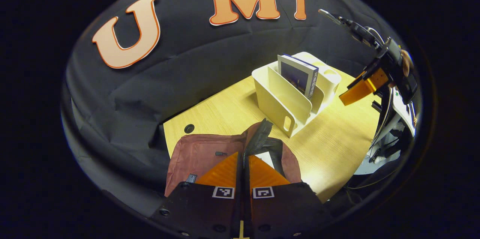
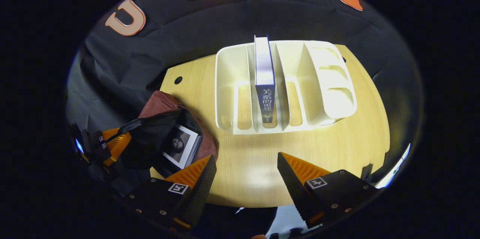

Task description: Open the schoolbag, grab two books from the bookshelf and put them into the schoolbag.

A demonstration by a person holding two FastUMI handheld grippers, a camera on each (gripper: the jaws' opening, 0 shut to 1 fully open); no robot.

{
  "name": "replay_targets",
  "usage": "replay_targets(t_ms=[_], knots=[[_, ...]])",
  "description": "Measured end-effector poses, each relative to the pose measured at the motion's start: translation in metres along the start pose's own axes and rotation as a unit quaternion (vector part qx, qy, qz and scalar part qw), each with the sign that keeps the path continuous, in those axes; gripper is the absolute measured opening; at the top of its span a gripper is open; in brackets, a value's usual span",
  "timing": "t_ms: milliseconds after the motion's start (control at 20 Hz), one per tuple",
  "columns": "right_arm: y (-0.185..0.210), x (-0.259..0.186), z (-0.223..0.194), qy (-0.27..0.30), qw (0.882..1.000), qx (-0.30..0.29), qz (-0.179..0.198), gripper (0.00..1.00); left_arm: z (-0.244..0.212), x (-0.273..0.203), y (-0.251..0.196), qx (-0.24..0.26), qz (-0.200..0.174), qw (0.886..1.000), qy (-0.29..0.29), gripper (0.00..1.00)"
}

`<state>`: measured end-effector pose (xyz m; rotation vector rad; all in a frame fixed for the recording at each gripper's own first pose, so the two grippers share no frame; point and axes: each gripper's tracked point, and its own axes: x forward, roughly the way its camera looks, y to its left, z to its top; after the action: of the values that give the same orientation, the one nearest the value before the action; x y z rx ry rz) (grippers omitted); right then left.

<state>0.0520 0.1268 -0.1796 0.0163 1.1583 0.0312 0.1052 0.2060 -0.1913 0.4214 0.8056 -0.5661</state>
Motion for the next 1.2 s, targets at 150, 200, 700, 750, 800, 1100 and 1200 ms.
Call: replay_targets(t_ms=[150,200,700,750,800,1100,1200], knots=[[-0.008,-0.012,0.016,0.012,0.999,-0.031,-0.018,0.98,-0.003,0.0,0.0,-0.005,0.002,1.0,0.0,0.04],[-0.011,-0.016,0.023,0.015,0.999,-0.038,-0.024,0.98,-0.003,-0.001,0.0,-0.008,0.003,1.0,0.0,0.04],[-0.011,-0.015,0.092,0.039,0.997,-0.063,-0.032,0.98,-0.006,0.002,0.003,-0.022,0.012,1.0,0.004,0.04],[-0.012,-0.012,0.096,0.047,0.996,-0.064,-0.031,0.98,-0.007,0.003,0.004,-0.024,0.014,1.0,0.004,0.04],[-0.011,-0.009,0.1,0.05,0.997,-0.059,-0.031,0.98,-0.007,0.003,0.005,-0.026,0.014,1.0,0.006,0.04],[-0.025,0.023,0.125,0.081,0.995,-0.045,-0.042,0.98,-0.011,0.008,0.005,-0.035,0.014,0.999,0.014,0.04],[-0.026,0.035,0.132,0.089,0.995,-0.037,-0.04,0.98,-0.012,0.009,0.007,-0.039,0.015,0.999,0.018,0.04]])
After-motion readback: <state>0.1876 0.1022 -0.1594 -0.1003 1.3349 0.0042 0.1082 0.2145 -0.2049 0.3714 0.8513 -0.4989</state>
